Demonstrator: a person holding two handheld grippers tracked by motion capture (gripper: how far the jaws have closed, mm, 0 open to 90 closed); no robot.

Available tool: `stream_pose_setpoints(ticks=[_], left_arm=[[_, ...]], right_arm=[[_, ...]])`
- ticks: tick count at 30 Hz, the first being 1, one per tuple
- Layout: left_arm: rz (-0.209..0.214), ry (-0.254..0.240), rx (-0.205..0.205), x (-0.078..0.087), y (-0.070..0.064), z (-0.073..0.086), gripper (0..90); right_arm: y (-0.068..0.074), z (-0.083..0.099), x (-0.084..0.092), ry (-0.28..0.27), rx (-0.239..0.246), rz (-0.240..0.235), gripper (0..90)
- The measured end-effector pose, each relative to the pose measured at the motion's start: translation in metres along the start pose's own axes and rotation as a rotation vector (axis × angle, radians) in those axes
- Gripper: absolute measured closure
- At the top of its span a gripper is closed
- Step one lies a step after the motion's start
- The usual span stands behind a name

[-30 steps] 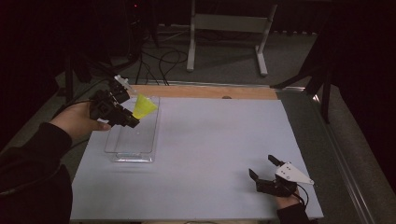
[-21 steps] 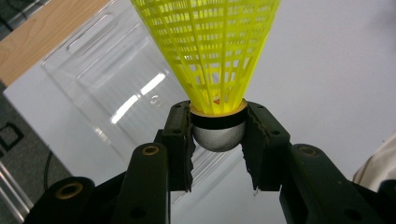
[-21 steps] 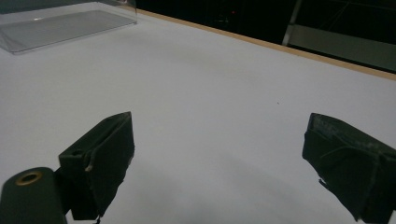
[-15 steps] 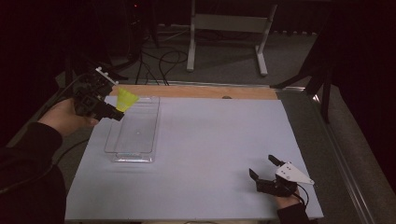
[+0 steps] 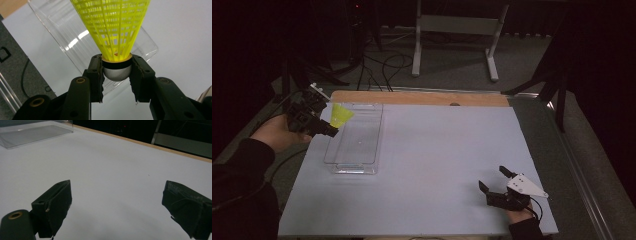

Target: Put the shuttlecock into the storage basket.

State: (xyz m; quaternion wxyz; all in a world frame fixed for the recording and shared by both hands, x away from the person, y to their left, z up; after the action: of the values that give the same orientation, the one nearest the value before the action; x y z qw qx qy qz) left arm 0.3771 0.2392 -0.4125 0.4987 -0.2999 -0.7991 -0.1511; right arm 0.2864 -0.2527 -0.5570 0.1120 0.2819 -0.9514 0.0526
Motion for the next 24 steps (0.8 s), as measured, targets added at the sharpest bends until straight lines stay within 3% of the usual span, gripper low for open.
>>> stream_pose_setpoints(ticks=[4, 17, 24], left_arm=[[0.019, -0.003, 0.011, -0.008, 0.003, 0.006, 64.9], [0.055, 0.034, -0.007, -0.039, 0.012, 0.026, 64.9], [0.042, 0.073, -0.067, -0.055, 0.014, 0.038, 64.8]], right_arm=[[0.0, 0.0, 0.0, 0.002, 0.001, -0.002, 9.3], [0.001, 0.001, -0.001, 0.002, -0.002, -0.008, 9.3], [0.001, 0.001, -0.001, 0.003, -0.001, -0.007, 9.3]])
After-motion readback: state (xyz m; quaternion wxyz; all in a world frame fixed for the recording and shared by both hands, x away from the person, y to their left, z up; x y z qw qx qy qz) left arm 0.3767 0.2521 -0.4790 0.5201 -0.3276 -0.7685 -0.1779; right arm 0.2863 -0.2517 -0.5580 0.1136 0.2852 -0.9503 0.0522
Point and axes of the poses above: each handheld gripper's, and its own axes: x roughly backward along the jaws, z roughly out of its underside, y roughly to its left, the point moved 8 cm from there along -x, roughly forward along the jaws, and after that the axes turned 9 degrees about -y, right-handed, at the moved point
